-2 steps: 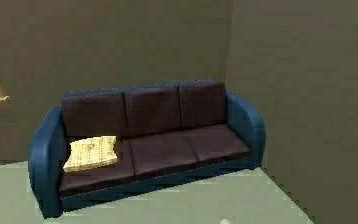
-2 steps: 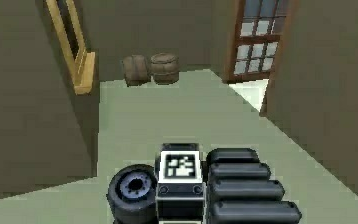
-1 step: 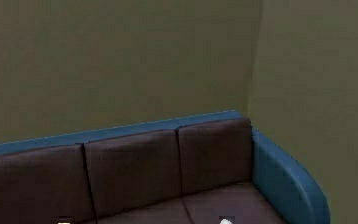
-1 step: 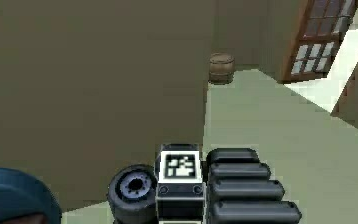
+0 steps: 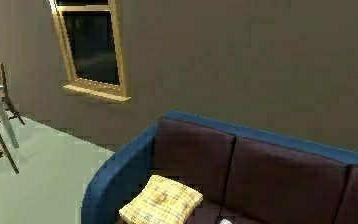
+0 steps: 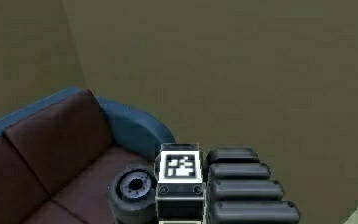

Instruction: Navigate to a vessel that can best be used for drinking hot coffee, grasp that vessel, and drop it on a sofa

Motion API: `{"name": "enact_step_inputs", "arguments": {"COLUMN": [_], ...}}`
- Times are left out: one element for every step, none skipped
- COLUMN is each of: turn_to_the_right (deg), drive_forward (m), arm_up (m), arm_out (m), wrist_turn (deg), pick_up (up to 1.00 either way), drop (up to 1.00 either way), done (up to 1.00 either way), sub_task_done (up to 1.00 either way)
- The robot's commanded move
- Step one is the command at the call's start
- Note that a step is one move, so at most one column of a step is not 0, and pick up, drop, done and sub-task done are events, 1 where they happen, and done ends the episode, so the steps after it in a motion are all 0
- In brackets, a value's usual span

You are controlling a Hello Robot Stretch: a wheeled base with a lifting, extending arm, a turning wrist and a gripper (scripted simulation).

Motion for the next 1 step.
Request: {"name": "enact_step_inputs", "arguments": {"turn_to_the_right": [-45.0], "drive_forward": [0.0], "arm_up": [0.0], "arm_out": [0.0], "wrist_turn": [0.0], "pick_up": [0.0], "drop": [0.0], "done": [0.0], "sub_task_done": [0.0]}}
